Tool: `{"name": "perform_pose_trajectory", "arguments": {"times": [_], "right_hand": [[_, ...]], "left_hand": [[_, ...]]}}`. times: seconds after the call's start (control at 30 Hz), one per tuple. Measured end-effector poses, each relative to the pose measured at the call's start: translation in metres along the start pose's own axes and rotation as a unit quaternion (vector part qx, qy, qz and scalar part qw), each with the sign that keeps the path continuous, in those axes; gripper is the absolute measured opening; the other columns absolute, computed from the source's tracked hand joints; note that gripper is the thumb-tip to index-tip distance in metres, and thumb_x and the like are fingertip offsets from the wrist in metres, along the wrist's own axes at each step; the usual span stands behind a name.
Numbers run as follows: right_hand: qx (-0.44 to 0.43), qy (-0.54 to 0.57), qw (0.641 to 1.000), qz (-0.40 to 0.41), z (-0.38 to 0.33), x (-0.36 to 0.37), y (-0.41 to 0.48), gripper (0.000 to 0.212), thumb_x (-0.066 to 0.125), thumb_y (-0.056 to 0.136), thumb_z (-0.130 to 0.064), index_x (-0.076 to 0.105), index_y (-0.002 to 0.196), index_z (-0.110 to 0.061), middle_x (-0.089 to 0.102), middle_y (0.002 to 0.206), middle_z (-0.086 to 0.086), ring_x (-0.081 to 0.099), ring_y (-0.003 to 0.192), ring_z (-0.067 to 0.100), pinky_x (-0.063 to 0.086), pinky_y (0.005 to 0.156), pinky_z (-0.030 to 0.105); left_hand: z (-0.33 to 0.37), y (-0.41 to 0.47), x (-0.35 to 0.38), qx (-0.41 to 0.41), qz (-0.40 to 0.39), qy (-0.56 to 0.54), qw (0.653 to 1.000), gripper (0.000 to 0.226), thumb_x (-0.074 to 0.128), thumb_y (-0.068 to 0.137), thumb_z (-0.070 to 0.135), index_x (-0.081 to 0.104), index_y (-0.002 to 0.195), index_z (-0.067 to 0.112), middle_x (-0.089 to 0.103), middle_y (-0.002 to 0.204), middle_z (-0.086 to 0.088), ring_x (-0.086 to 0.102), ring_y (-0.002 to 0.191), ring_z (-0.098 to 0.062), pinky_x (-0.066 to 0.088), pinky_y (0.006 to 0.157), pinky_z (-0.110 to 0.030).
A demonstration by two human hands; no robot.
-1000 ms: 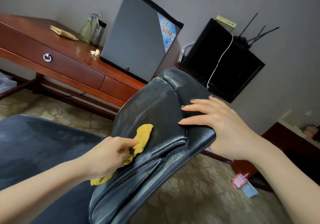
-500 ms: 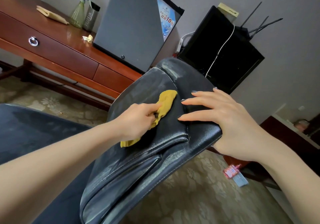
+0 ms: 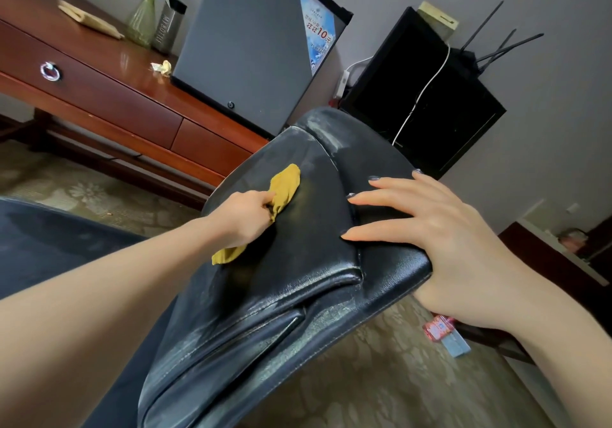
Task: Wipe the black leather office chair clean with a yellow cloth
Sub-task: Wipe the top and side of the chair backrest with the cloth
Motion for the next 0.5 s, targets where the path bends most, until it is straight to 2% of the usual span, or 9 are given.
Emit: {"name": "perform_pose_trajectory", "arguments": {"times": [0.07, 0.17, 0.23, 0.37, 0.5], "right_hand": [[0.004, -0.003, 1.000, 0.000, 0.000, 0.000, 0.000, 0.078, 0.071, 0.041, 0.002, 0.070, 0.108, -0.036, 0.057, 0.130, -0.008, 0.041, 0.129, 0.015, 0.023, 0.109, 0.048], [0.006, -0.010, 1.000, -0.003, 0.000, 0.001, 0.000, 0.080, 0.072, 0.040, 0.006, 0.070, 0.108, -0.036, 0.057, 0.130, -0.008, 0.044, 0.129, 0.017, 0.022, 0.109, 0.046], [0.008, -0.013, 1.000, -0.006, 0.000, 0.001, 0.001, 0.080, 0.073, 0.040, 0.006, 0.070, 0.108, -0.036, 0.057, 0.130, -0.007, 0.045, 0.129, 0.019, 0.020, 0.109, 0.045], [0.009, -0.019, 1.000, -0.004, 0.000, 0.001, 0.000, 0.080, 0.076, 0.040, 0.005, 0.069, 0.108, -0.037, 0.057, 0.130, -0.007, 0.045, 0.129, 0.020, 0.021, 0.109, 0.046], [0.009, -0.024, 1.000, 0.000, 0.000, 0.001, 0.000, 0.081, 0.075, 0.040, 0.005, 0.068, 0.109, -0.038, 0.057, 0.130, -0.008, 0.041, 0.129, 0.015, 0.019, 0.109, 0.044]], "left_hand": [[-0.013, -0.005, 0.002, -0.034, -0.007, -0.006, 0.999, 0.034, 0.037, 0.084, 0.000, 0.060, 0.107, 0.010, 0.060, 0.091, -0.008, 0.049, 0.087, -0.028, 0.035, 0.072, -0.030], [-0.034, -0.016, 0.006, -0.069, -0.022, -0.015, 0.997, 0.034, 0.040, 0.082, 0.000, 0.062, 0.107, 0.008, 0.066, 0.100, -0.016, 0.056, 0.098, -0.033, 0.044, 0.081, -0.036], [-0.044, -0.024, 0.009, -0.076, -0.029, -0.019, 0.996, 0.032, 0.041, 0.083, 0.001, 0.062, 0.107, 0.006, 0.066, 0.104, -0.017, 0.058, 0.100, -0.032, 0.045, 0.082, -0.035], [-0.055, -0.045, 0.016, -0.071, -0.060, -0.036, 0.995, 0.030, 0.040, 0.088, 0.003, 0.063, 0.104, 0.012, 0.068, 0.103, -0.013, 0.055, 0.085, -0.021, 0.041, 0.070, -0.025], [-0.061, -0.068, 0.019, -0.051, -0.095, -0.051, 0.993, 0.025, 0.040, 0.089, 0.004, 0.058, 0.098, 0.018, 0.060, 0.088, -0.001, 0.048, 0.079, -0.013, 0.039, 0.071, -0.023]]}}
Point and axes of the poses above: each hand's wrist, its own y-axis towards the middle knuckle, its own x-axis out of the palm, z = x × y, the point moved 8 cm from there along y, towards the middle knuckle
